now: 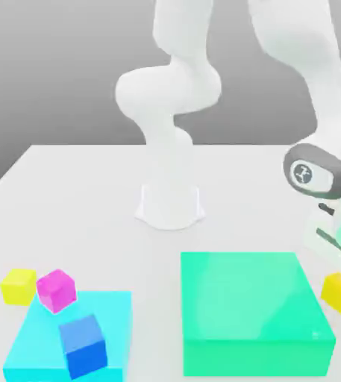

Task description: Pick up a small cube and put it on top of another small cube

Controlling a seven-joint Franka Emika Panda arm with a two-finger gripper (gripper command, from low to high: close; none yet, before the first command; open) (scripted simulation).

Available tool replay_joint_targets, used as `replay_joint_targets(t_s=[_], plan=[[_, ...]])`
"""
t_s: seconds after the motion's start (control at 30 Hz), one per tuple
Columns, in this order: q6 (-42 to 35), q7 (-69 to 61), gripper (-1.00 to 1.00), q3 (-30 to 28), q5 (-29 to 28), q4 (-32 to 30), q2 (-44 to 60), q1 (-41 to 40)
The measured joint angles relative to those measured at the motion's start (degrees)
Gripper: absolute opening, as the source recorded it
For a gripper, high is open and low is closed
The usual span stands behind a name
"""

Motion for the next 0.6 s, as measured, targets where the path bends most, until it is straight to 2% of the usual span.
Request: replay_joint_targets(t_s=[0.27,0.47,0.6], plan=[[-10.3,-8.6,-1.0,-11.2,2.9,5.1,-6.4,-13.6],[-18.0,-15.4,-1.0,-18.7,6.0,9.0,-10.2,-29.1],[-13.9,-16.9,-1.0,-18.6,8.6,7.6,-5.7,-30.2]])
